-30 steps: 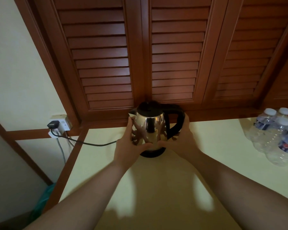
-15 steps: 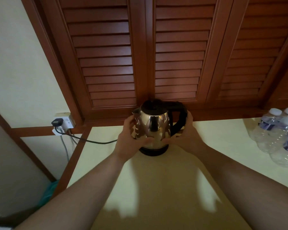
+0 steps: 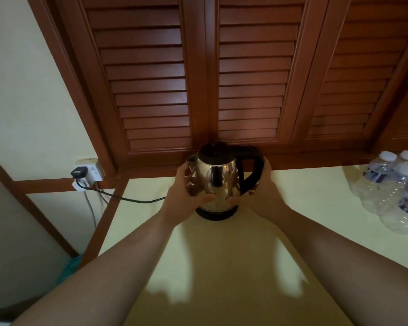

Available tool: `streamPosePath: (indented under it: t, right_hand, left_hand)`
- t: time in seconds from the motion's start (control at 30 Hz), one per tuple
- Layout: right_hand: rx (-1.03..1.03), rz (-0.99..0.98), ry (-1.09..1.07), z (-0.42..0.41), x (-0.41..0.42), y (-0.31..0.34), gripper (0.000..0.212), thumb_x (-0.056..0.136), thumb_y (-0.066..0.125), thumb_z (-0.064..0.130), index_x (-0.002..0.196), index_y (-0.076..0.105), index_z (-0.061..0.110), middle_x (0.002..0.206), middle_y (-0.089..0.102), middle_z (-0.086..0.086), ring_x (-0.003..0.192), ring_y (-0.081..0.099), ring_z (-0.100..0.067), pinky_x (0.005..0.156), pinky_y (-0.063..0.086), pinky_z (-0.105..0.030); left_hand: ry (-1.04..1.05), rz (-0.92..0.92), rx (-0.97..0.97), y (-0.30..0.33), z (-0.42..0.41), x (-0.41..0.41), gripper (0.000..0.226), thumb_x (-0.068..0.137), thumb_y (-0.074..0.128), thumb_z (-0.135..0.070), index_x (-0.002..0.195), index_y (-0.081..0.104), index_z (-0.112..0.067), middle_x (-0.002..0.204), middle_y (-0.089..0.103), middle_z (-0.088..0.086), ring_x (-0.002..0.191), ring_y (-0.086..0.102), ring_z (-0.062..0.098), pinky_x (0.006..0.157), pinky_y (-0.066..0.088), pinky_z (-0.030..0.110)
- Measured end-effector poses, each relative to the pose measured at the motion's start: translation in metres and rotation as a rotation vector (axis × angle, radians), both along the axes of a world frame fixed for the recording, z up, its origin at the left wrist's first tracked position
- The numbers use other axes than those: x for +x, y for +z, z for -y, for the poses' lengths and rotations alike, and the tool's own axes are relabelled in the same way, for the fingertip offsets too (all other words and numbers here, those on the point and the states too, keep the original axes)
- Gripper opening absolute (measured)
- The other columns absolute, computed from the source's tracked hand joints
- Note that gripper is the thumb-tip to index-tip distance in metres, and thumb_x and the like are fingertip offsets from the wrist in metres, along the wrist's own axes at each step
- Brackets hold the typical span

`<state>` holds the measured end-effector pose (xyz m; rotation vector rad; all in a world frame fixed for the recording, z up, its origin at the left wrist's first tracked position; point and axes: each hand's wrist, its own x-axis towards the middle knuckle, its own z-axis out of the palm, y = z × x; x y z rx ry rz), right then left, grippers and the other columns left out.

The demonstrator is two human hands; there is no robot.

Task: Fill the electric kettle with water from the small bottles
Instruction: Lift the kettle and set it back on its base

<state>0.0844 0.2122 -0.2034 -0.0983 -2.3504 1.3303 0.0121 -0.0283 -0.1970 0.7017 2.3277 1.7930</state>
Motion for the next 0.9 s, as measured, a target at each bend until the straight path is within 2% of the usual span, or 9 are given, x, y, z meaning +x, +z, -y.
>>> streamPosePath:
  t: [0.07, 0.17, 0.27, 0.37, 0.43, 0.5, 0.6, 0.7, 0.9]
  right_hand:
    - [0.004, 0.001, -0.012, 0.002, 0.003, 0.000, 0.156, 0.039, 0.101, 0.057, 0.161, 0.008, 0.027, 0.144, 0.043, 0.024, 0.121, 0.057, 0.000, 0.095, 0.059, -0.049]
    - [0.016, -0.001, -0.025, 0.006, 0.008, -0.003, 0.149, 0.040, 0.103, 0.048, 0.156, 0.011, 0.040, 0.144, 0.046, 0.019, 0.119, 0.061, -0.014, 0.091, 0.060, -0.050]
    - [0.023, -0.026, -0.016, 0.011, 0.015, -0.002, 0.139, 0.044, 0.104, 0.042, 0.146, 0.011, 0.062, 0.139, 0.045, 0.031, 0.115, 0.063, -0.005, 0.089, 0.061, -0.047]
    - [0.051, -0.038, -0.010, 0.015, 0.023, -0.006, 0.138, 0.047, 0.102, 0.044, 0.151, 0.012, 0.054, 0.139, 0.034, 0.048, 0.129, 0.053, -0.005, 0.096, 0.059, -0.048]
    - [0.070, -0.043, -0.019, 0.018, 0.029, -0.010, 0.145, 0.048, 0.103, 0.046, 0.157, 0.008, 0.046, 0.144, 0.032, 0.043, 0.137, 0.050, -0.014, 0.098, 0.058, -0.048]
    - [0.069, -0.056, -0.018, 0.022, 0.035, -0.013, 0.146, 0.049, 0.103, 0.047, 0.157, 0.005, 0.050, 0.147, 0.028, 0.042, 0.141, 0.047, -0.019, 0.096, 0.059, -0.044]
    - [0.057, -0.067, -0.020, 0.029, 0.045, -0.013, 0.138, 0.051, 0.103, 0.043, 0.146, 0.006, 0.067, 0.137, 0.021, 0.058, 0.141, 0.046, -0.019, 0.096, 0.059, -0.039]
    - [0.028, -0.077, -0.029, 0.035, 0.053, -0.014, 0.133, 0.053, 0.103, 0.039, 0.145, 0.010, 0.065, 0.141, 0.027, 0.050, 0.137, 0.049, -0.019, 0.092, 0.060, -0.035]
    - [0.001, -0.060, -0.045, 0.043, 0.068, -0.020, 0.141, 0.052, 0.101, 0.050, 0.158, 0.008, 0.045, 0.159, 0.032, 0.014, 0.136, 0.052, -0.026, 0.096, 0.059, -0.050]
  left_hand:
    - [0.017, -0.004, -0.011, -0.001, 0.001, 0.002, 0.104, 0.069, 0.096, -0.011, 0.150, 0.034, -0.035, 0.117, 0.068, -0.028, 0.114, 0.067, 0.001, 0.099, 0.059, 0.043]
    - [0.022, -0.006, -0.020, -0.003, 0.004, 0.007, 0.106, 0.069, 0.096, -0.014, 0.151, 0.034, -0.038, 0.118, 0.069, -0.027, 0.114, 0.067, 0.001, 0.099, 0.059, 0.045]
    - [0.030, -0.012, -0.007, -0.006, 0.007, 0.015, 0.105, 0.071, 0.095, -0.016, 0.151, 0.034, -0.042, 0.124, 0.070, -0.021, 0.118, 0.067, 0.007, 0.100, 0.058, 0.048]
    - [0.034, -0.034, -0.004, -0.009, 0.009, 0.026, 0.101, 0.074, 0.093, -0.018, 0.148, 0.035, -0.052, 0.130, 0.068, -0.016, 0.122, 0.066, 0.011, 0.101, 0.058, 0.048]
    - [0.033, -0.042, -0.008, -0.010, 0.012, 0.033, 0.101, 0.076, 0.091, -0.021, 0.151, 0.032, -0.054, 0.132, 0.068, -0.014, 0.123, 0.066, 0.012, 0.102, 0.057, 0.048]
    - [0.031, -0.046, -0.023, -0.012, 0.015, 0.041, 0.101, 0.078, 0.090, -0.025, 0.153, 0.029, -0.055, 0.133, 0.067, -0.014, 0.123, 0.065, 0.010, 0.103, 0.056, 0.048]
    - [0.046, -0.056, -0.050, -0.013, 0.019, 0.054, 0.103, 0.077, 0.087, -0.034, 0.154, 0.024, -0.057, 0.133, 0.067, -0.017, 0.122, 0.065, 0.008, 0.103, 0.056, 0.049]
    - [0.060, -0.052, -0.062, -0.015, 0.024, 0.066, 0.107, 0.075, 0.085, -0.043, 0.158, 0.017, -0.055, 0.138, 0.064, -0.019, 0.127, 0.063, 0.008, 0.105, 0.055, 0.050]
    - [0.079, -0.065, -0.081, -0.020, 0.029, 0.082, 0.104, 0.080, 0.086, -0.039, 0.157, 0.018, -0.054, 0.146, 0.056, -0.021, 0.132, 0.058, 0.005, 0.107, 0.054, 0.044]
